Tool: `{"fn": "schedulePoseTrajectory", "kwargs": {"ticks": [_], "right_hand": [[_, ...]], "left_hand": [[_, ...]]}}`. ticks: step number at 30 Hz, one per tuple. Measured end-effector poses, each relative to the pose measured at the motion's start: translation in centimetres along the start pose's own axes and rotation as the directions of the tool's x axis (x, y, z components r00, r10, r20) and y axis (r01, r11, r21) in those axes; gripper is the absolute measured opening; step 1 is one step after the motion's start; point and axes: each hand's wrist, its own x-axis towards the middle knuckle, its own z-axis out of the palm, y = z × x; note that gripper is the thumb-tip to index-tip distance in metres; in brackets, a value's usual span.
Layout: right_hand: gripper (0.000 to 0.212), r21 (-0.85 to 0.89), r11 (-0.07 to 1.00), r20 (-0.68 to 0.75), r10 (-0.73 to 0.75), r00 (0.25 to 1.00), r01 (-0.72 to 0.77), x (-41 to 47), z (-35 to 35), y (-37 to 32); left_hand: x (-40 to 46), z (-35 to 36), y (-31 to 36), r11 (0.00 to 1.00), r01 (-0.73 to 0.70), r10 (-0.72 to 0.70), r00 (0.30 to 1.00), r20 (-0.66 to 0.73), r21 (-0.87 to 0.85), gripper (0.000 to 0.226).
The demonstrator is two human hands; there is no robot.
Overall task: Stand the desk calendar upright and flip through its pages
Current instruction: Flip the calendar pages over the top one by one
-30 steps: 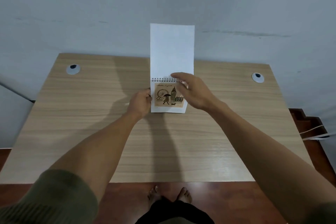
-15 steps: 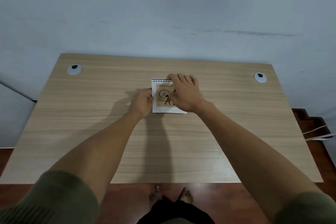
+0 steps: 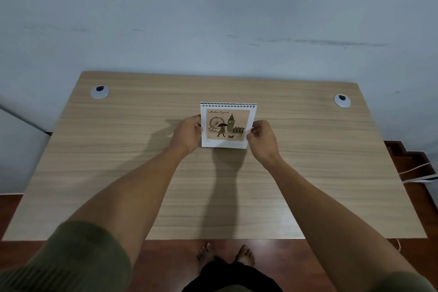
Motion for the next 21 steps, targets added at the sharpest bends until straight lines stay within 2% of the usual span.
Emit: {"fn": "schedulePoseTrajectory", "kwargs": {"ticks": [3,12,16,21], "right_hand": [[0.027,0.038,0.999,-0.009,0.029,1.000,-0.029,0.2,0.3,0.5],[0.040,0.070,0.994,-0.060,0.084,0.995,-0.080,1.0,0.2,0.4],[0.034,0.053,0.996,-0.077,0.071,0.995,-0.067,1.3,0.1,0.6],[0.028,0.002,1.000,-0.033,0.014,0.999,-0.014,1.6,-0.7,0.5]], "left_hand": [[0.0,0.1,0.3,1.000,-0.004,0.004,1.000,-0.005,-0.012,0.048],[-0.4,-0.2,0.7,1.000,0.026,-0.026,1.000,0.002,-0.008,0.041],[-0.4,-0.3,1.0,1.000,0.007,-0.006,1.000,-0.007,0.023,0.040],[-0.2,-0.5,0.5,0.997,-0.001,0.001,1.000,-0.008,0.076,0.034]]}}
